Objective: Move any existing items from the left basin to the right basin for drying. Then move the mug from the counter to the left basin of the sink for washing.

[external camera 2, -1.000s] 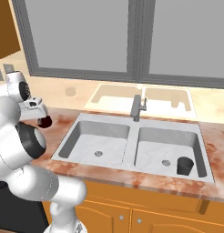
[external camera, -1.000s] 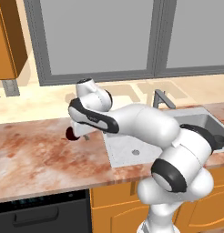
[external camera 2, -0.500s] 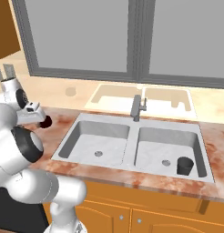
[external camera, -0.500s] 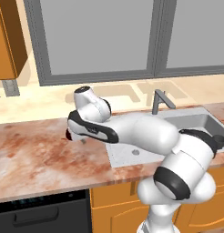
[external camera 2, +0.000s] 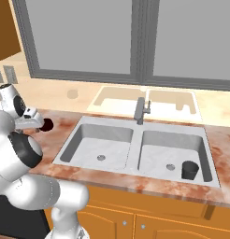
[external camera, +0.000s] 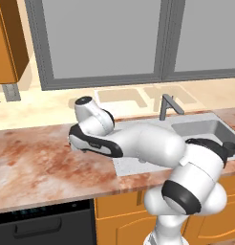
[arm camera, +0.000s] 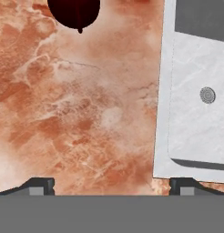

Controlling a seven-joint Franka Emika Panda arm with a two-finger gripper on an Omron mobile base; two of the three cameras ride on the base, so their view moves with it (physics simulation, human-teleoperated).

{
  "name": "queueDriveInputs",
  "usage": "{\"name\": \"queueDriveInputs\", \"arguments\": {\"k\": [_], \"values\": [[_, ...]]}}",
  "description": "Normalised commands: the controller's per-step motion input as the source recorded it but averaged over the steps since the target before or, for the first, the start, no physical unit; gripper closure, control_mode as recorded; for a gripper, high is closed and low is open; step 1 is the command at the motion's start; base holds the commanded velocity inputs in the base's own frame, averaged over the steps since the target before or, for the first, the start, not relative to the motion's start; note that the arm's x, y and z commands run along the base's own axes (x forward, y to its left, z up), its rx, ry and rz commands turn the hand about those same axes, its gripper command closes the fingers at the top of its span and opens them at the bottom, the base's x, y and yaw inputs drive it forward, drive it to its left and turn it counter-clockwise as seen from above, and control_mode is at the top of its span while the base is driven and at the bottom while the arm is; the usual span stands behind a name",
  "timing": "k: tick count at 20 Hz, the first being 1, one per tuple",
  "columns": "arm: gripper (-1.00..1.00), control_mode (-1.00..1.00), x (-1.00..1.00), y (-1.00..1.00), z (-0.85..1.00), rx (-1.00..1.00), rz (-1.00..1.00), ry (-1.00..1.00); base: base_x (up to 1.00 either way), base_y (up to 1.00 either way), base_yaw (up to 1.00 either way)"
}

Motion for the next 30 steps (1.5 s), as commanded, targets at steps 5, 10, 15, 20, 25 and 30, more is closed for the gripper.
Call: {"name": "queueDriveInputs", "arguments": {"k": [5,10,15,20,25,30], "values": [[-1.00,-1.00,0.07,0.09,-0.01,0.01,0.00,0.00,0.00,0.00,0.00],[-1.00,-1.00,0.16,0.02,0.00,0.00,0.00,0.00,0.00,0.00,0.00],[-1.00,-1.00,0.18,0.00,-0.04,0.00,0.01,0.00,0.00,0.00,0.00],[-1.00,-1.00,0.18,0.00,-0.12,0.00,0.00,0.00,0.00,0.00,0.00],[-1.00,-1.00,0.18,0.00,-0.14,0.00,0.02,0.00,0.00,0.00,0.00],[-1.00,-1.00,0.21,0.03,-0.16,0.01,0.05,0.00,0.00,0.00,0.00]]}}
